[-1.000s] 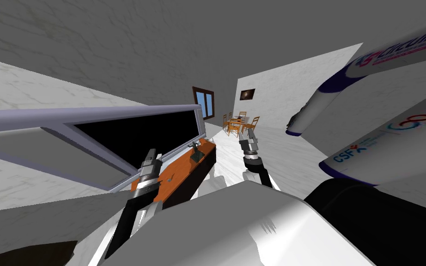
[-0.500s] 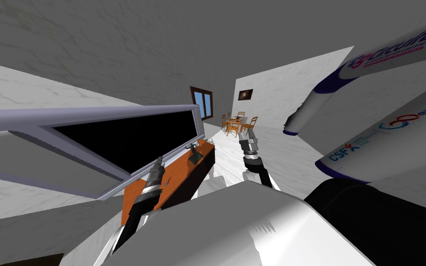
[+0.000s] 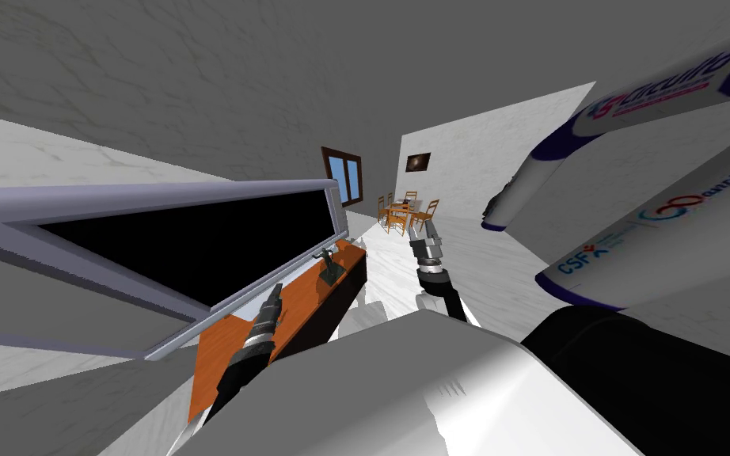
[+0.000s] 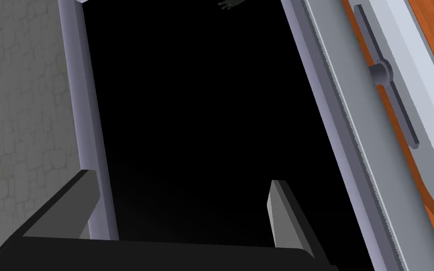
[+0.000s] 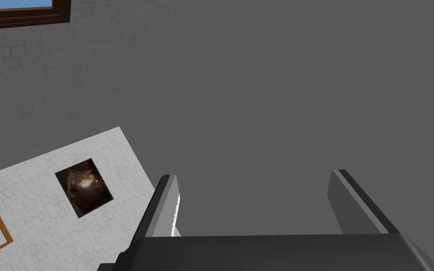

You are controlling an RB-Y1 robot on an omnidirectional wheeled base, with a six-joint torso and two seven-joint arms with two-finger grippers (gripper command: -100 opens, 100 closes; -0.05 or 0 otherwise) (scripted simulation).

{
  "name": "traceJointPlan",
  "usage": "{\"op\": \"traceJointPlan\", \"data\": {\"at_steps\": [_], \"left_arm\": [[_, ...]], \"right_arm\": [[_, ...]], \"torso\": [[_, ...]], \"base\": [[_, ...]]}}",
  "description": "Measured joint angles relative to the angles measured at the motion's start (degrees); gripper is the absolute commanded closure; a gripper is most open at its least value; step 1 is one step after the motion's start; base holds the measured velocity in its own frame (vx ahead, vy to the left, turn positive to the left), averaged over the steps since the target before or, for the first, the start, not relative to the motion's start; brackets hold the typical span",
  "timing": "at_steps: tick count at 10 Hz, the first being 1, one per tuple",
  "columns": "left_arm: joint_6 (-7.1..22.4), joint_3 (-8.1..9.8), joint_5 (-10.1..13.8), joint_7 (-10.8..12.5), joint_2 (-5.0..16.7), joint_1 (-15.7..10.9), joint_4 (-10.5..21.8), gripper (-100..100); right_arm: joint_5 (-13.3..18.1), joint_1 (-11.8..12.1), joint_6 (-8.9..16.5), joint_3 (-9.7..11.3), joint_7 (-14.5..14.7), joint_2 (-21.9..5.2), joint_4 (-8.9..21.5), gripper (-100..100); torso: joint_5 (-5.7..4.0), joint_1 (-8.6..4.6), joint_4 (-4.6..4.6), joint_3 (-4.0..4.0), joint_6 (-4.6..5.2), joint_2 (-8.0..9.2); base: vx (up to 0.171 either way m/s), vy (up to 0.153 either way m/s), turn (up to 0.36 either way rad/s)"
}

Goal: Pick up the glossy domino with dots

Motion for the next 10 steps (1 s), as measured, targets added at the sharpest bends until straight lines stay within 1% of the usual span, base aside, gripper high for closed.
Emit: {"op": "traceJointPlan", "data": {"at_steps": [2, 3, 5, 6, 7, 9, 10], "left_arm": [[0.2, -0.12, -1.0, 0.0, 0.0, 0.5, 2.7, -100], [0.6, -0.06, -1.6, 0.0, 0.1, 0.6, 4.6, -100], [2.0, 0.14, -2.8, 0.4, 0.8, 0.6, 8.1, -100], [2.0, -0.07, -3.7, 0.1, 0.3, 1.5, 9.8, -100], [2.4, 0.06, -4.3, 0.5, 1.1, 2.9, 10.9, -100], [3.1, 0.51, -5.1, 1.1, 2.3, 2.4, 14.7, -100], [3.7, 0.5, -6.1, 1.1, 2.3, 2.8, 16.4, -100]], "right_arm": [[0.0, 0.0, 0.0, 0.0, 0.0, 0.0, 0.0, 0], [0.0, 0.0, 0.0, 0.0, 0.0, 0.0, 0.0, 0], [0.0, 0.0, 0.0, 0.0, 0.0, 0.0, 0.0, 0], [0.0, 0.0, 0.0, 0.0, 0.0, 0.0, 0.0, 0], [0.0, 0.0, 0.0, 0.0, 0.0, 0.0, 0.0, 0], [0.0, 0.0, 0.0, 0.0, 0.0, 0.0, 0.0, 0], [0.0, 0.0, 0.0, 0.0, 0.0, 0.0, 0.0, 0]], "torso": [[0.0, 0.01, 0.0, 0.0, 0.0, 0.0], [0.0, 0.01, 0.0, -0.01, 0.0, -0.02], [0.0, -0.01, -0.01, -0.03, 0.0, -0.05], [0.0, -0.02, -0.01, -0.03, -0.01, -0.05], [-0.02, -0.05, -0.02, -0.05, -0.01, -0.09], [0.0, 0.05, -0.01, -0.03, 0.0, -0.06], [0.0, 0.01, -0.02, -0.06, 0.0, -0.1]], "base": [[0.035, -0.019, -0.027], [0.058, -0.032, -0.078], [0.045, -0.025, -0.039], [0.069, -0.041, -0.078], [0.05, -0.022, -0.015], [0.057, -0.015, -0.061], [0.053, -0.018, -0.026]]}}
